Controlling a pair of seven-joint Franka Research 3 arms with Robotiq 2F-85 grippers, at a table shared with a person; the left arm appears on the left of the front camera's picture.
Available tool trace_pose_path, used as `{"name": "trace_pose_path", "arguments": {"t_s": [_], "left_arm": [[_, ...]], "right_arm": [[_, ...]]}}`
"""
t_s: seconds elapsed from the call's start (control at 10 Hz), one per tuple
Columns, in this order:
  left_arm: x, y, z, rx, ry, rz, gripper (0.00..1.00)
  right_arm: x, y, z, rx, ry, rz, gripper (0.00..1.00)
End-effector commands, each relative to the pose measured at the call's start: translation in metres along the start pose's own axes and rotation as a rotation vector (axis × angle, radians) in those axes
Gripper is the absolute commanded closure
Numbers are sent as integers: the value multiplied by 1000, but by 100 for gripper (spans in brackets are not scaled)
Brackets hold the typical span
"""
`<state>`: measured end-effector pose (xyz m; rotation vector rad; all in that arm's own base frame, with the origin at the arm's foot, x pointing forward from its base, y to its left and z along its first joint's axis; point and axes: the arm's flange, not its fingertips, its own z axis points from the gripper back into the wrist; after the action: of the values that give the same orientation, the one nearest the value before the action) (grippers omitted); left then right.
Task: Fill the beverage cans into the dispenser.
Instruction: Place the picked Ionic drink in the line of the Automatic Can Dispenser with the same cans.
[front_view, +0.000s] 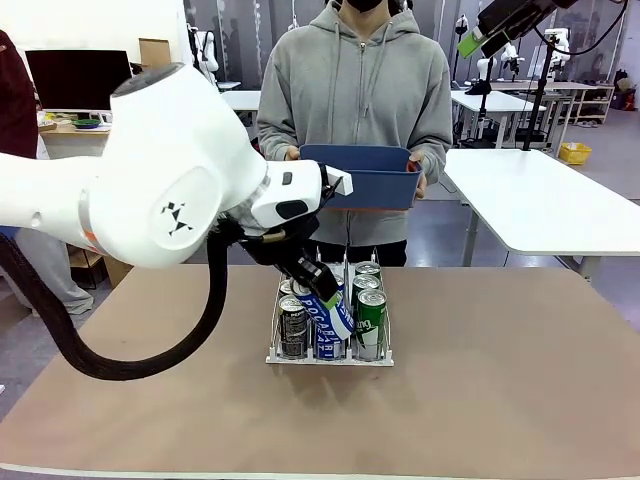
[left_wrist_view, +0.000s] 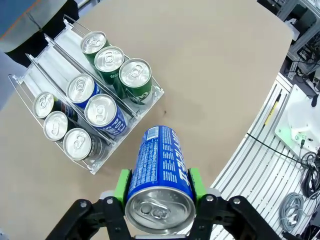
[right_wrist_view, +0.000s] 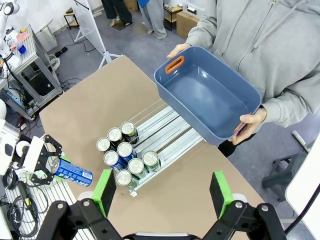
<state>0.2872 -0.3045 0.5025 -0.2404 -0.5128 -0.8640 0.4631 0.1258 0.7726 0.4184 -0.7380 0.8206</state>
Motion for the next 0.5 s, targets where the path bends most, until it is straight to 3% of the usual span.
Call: {"name": "trace_pose_path", "arguments": {"t_s": [0.0,0.4], "left_arm": [[5,4,-13,-18,-27,-50,43],[8,13,-26,-18,9,-53,43]], "right_arm": [[-3,1,-1,8,-6,-2,0],[-3,1,-1,8,-6,-2,0]]}}
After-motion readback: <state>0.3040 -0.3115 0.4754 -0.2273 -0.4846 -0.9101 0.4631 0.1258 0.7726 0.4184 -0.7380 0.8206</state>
